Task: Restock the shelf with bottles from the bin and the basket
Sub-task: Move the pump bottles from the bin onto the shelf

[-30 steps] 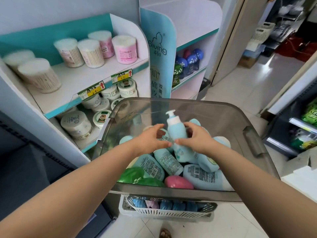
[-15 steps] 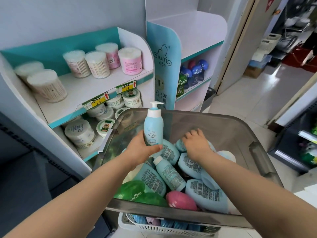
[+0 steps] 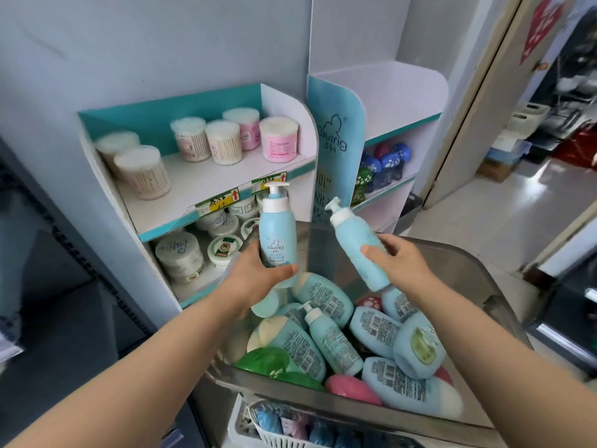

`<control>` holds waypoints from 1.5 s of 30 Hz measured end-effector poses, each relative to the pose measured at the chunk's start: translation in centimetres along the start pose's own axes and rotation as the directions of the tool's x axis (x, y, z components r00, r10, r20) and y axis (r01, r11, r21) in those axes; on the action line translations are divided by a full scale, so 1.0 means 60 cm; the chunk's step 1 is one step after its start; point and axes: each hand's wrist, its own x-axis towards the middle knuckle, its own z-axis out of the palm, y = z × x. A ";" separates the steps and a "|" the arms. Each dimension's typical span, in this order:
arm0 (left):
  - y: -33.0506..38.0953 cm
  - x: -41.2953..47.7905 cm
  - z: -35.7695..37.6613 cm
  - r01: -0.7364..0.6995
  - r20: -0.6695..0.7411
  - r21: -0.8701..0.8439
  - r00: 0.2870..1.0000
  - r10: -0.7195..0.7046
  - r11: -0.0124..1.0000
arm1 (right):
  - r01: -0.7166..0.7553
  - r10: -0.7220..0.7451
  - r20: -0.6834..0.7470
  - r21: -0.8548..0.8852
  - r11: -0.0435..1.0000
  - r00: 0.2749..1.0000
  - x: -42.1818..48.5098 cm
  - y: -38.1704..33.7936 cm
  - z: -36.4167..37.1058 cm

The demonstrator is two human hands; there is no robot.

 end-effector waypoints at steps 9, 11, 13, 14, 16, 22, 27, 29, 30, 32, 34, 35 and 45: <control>0.053 -0.080 -0.151 -0.109 -0.205 -0.021 0.973 0.103 0.994 | -0.273 -0.156 0.474 0.712 0.647 0.867 -0.041 -0.154 0.145; 0.057 -0.102 -0.197 -0.126 -0.255 -0.004 0.959 0.121 0.992 | -0.241 -0.213 0.495 0.699 0.673 0.842 -0.046 -0.186 0.188; 0.056 -0.127 -0.250 -0.143 -0.321 0.029 0.936 0.144 0.989 | -0.166 -0.273 0.507 0.662 0.731 0.817 -0.058 -0.224 0.235; 0.054 -0.140 -0.277 -0.144 -0.358 0.049 0.921 0.152 0.988 | -0.124 -0.303 0.517 0.638 0.760 0.800 -0.065 -0.241 0.260; 0.048 -0.162 -0.325 -0.132 -0.416 0.083 0.896 0.154 0.988 | -0.047 -0.354 0.526 0.605 0.795 0.774 -0.077 -0.269 0.308; 0.001 -0.226 -0.467 -0.055 -0.591 0.123 0.798 0.118 0.991 | 0.196 -0.520 0.555 0.539 0.819 0.649 -0.132 -0.347 0.466; -0.058 -0.255 -0.567 0.057 -0.684 0.088 0.729 0.019 0.994 | 0.260 -0.526 0.621 0.471 0.843 0.581 -0.161 -0.385 0.591; -0.081 -0.259 -0.597 0.103 -0.692 0.090 0.722 -0.012 0.991 | 0.274 -0.516 0.640 0.444 0.853 0.570 -0.164 -0.390 0.636; -0.090 -0.258 -0.609 0.127 -0.691 0.096 0.722 -0.026 0.987 | 0.285 -0.511 0.648 0.428 0.858 0.565 -0.165 -0.391 0.655; -0.106 -0.254 -0.628 0.161 -0.691 0.112 0.722 -0.040 0.981 | 0.301 -0.503 0.660 0.404 0.864 0.557 -0.167 -0.392 0.682; -0.119 -0.248 -0.645 0.165 -0.689 0.121 0.724 -0.037 0.979 | 0.306 -0.503 0.661 0.399 0.864 0.557 -0.166 -0.396 0.703; -0.124 -0.246 -0.652 0.164 -0.686 0.131 0.727 -0.030 0.978 | 0.308 -0.504 0.664 0.399 0.863 0.552 -0.166 -0.399 0.710; -0.170 -0.235 -0.722 0.130 -0.524 0.237 0.852 0.014 0.963 | 0.548 -0.508 0.622 0.148 0.824 0.596 -0.157 -0.371 0.745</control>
